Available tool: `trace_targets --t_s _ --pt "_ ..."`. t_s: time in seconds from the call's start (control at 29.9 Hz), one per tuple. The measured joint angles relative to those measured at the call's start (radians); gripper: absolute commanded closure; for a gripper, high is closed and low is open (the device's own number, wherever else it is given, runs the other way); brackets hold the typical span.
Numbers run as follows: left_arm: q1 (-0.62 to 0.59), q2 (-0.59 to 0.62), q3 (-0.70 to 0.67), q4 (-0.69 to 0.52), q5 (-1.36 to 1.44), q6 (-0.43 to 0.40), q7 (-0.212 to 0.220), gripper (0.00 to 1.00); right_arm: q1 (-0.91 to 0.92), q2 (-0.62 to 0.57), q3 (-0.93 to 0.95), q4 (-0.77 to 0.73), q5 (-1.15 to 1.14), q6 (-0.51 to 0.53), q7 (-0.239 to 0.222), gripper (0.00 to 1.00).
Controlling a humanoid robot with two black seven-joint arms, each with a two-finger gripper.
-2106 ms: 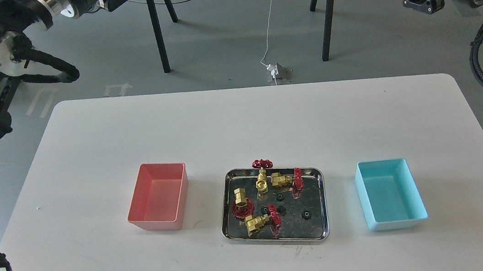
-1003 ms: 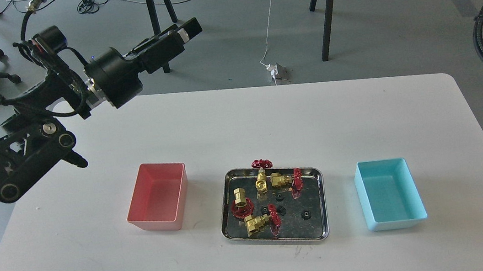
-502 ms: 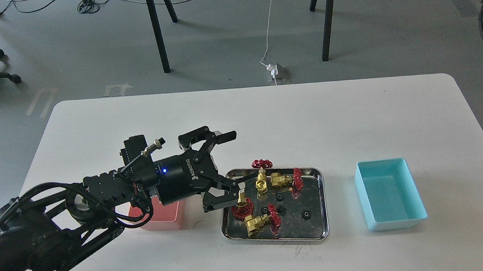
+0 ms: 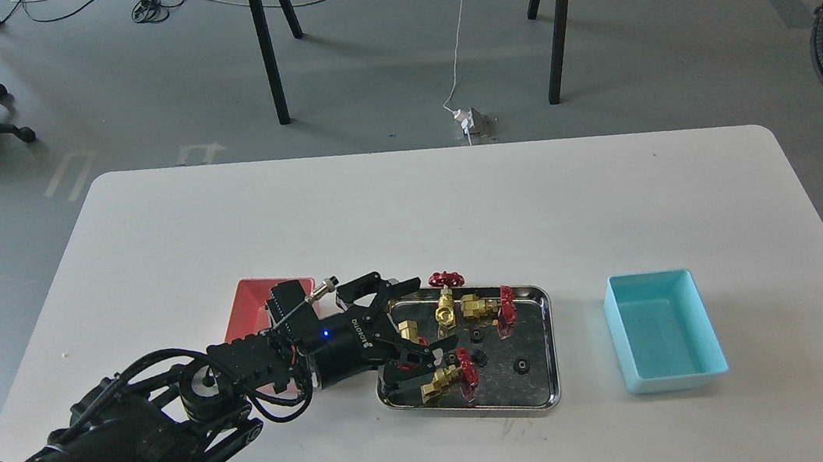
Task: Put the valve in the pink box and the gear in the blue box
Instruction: 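Reach the left gripper into the tray and grasp a brass valve, then lift the valve with the left gripper and lower it into the pink box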
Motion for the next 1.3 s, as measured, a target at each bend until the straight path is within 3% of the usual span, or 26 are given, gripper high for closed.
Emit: trace_targets --t_s 0.33,0.64,0.94,1.1,1.3 --pt "0.001 -0.035 0.044 0.097 0.0 0.017 0.0 0.04 -0.003 0.003 -0.001 -0.002 -0.005 0.0 0.003 0.01" --pt "-0.003 -0.062 0.131 0.195 0.0 0.053 0.0 0.29 -0.008 0.014 0.0 -0.013 -0.006 0.0 0.003 0.01" --pt "-0.012 -0.063 0.13 0.202 0.0 0.053 0.0 0.63 -0.009 0.02 0.0 -0.021 -0.006 0.0 0.005 0.01" --pt "-0.01 -0.063 0.13 0.198 0.0 0.053 0.0 0.92 -0.01 0.02 -0.001 -0.022 -0.007 0.0 0.005 0.01" --pt "-0.007 -0.055 0.13 0.191 -0.004 0.053 0.0 0.93 -0.013 0.021 -0.001 -0.031 -0.025 0.0 0.005 0.01"
